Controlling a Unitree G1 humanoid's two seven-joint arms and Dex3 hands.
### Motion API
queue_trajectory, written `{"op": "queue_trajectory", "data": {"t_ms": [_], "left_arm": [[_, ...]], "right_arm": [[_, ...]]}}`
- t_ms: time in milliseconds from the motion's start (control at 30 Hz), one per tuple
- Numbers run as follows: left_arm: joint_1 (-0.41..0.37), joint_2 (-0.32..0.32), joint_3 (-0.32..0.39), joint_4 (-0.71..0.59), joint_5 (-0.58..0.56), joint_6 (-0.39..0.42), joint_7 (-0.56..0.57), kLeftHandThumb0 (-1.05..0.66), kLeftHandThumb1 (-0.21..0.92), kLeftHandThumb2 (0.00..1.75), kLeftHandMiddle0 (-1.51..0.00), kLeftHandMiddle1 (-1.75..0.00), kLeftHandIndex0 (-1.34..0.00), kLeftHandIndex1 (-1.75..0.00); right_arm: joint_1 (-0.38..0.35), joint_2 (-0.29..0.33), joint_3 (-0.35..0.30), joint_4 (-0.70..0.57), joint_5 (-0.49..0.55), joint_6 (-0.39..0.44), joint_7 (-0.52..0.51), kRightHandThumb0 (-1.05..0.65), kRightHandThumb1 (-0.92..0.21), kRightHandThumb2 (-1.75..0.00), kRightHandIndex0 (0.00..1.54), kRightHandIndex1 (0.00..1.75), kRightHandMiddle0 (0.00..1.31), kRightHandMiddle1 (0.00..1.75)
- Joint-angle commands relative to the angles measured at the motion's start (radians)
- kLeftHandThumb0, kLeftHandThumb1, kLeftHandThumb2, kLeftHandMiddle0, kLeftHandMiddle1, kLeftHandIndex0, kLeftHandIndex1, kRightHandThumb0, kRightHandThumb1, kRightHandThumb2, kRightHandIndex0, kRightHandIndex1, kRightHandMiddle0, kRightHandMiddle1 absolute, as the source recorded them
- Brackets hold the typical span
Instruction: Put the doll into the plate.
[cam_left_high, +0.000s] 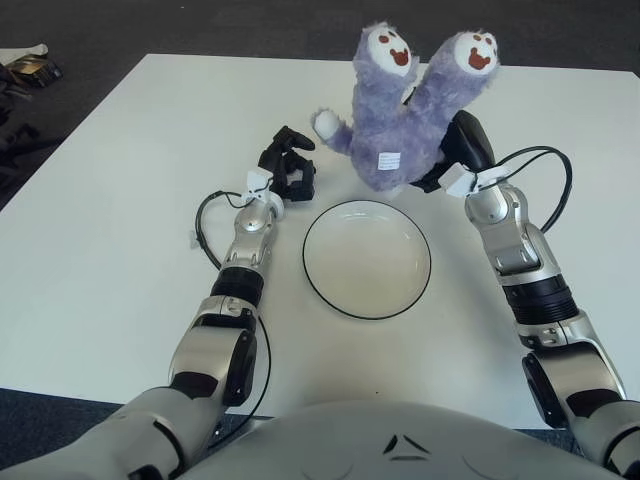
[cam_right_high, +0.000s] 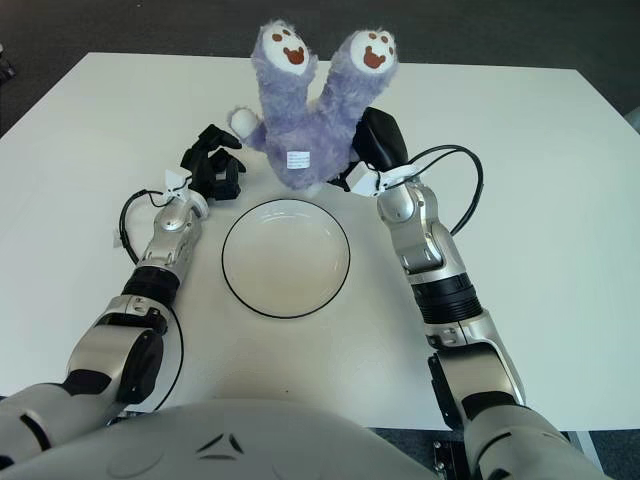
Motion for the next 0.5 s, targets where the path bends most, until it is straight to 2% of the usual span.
{"op": "queue_trajectory", "data": {"t_ms": [0, 133, 467], "left_arm": [[-0.035, 0.009, 0.012, 0.041, 0.001, 0.012, 0.020, -0.01, 0.34, 1.30, -0.48, -1.75, -0.47, -1.74], [-0.042, 0.008, 0.022, 0.059, -0.013, 0.003, 0.019, -0.01, 0.33, 1.31, -0.49, -1.75, -0.48, -1.74], [-0.015, -0.005, 0.019, 0.031, -0.007, -0.006, 0.022, -0.01, 0.32, 1.33, -0.50, -1.75, -0.49, -1.74]], "right_arm": [[0.016, 0.006, -0.002, -0.049, -0.002, 0.020, 0.018, 0.54, -0.14, -1.53, 0.76, 1.75, 0.97, 1.75], [0.030, 0.010, 0.007, -0.097, -0.025, 0.059, 0.045, 0.54, -0.14, -1.53, 0.75, 1.75, 0.95, 1.75], [0.074, 0.041, 0.021, -0.186, 0.008, 0.095, 0.105, 0.53, -0.16, -1.51, 0.74, 1.75, 0.92, 1.75]]}}
